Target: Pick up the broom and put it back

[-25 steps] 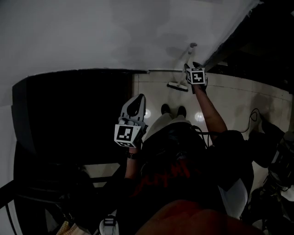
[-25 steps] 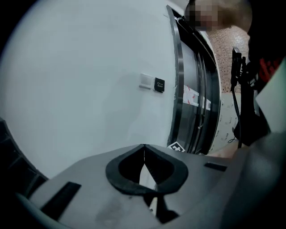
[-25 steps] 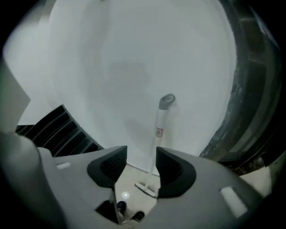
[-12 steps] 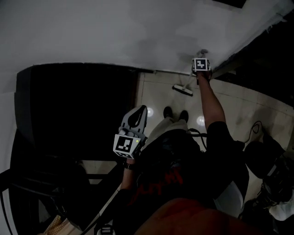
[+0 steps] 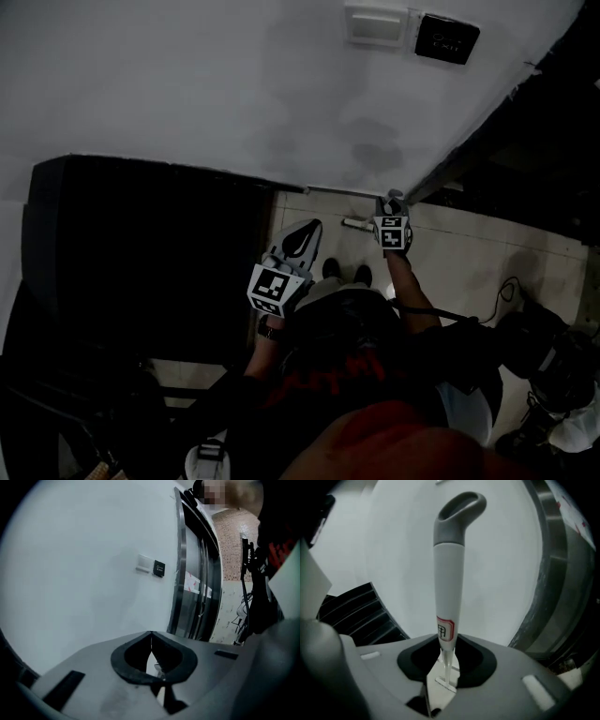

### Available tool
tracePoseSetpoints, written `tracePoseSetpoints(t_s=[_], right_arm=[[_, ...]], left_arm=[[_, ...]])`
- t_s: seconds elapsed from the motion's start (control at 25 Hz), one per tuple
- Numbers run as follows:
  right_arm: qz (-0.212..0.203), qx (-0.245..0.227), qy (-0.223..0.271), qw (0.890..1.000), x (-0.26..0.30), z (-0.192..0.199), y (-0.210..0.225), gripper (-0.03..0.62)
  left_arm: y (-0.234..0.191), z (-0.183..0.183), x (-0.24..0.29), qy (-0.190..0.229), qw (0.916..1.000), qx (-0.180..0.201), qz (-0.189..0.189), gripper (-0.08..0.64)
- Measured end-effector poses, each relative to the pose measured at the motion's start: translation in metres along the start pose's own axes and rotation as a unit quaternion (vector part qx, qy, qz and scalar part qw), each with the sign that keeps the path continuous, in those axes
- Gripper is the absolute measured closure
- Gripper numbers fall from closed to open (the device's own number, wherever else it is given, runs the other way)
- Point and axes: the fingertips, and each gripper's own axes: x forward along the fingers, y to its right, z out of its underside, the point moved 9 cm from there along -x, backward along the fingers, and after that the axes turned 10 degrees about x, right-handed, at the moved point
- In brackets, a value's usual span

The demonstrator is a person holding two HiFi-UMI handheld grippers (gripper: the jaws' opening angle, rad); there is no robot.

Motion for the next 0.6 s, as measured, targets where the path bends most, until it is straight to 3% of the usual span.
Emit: tracePoseSetpoints(t_s=[0.24, 0.4, 0.6], right_arm=[[-0.011, -0.005, 0.146, 0.989, -0.101, -0.078, -0.007, 0.497], [-0.041, -0.042, 0.228, 0.972, -0.166, -0.134, -0.016, 0.497], [-0.057, -0.035, 0.311, 0.948, -0.225, -0.171, -0.022, 0.495]], left_arm=[[0.002, -0.009, 0.043, 0.04, 0.9981, -0.007, 0.047, 0.554], [0.007, -0.024, 0.054, 0.063, 0.9955, 0.001, 0.071, 0.554], [0.004, -0.043, 0.058, 0.089, 0.9921, 0.016, 0.087, 0.554]])
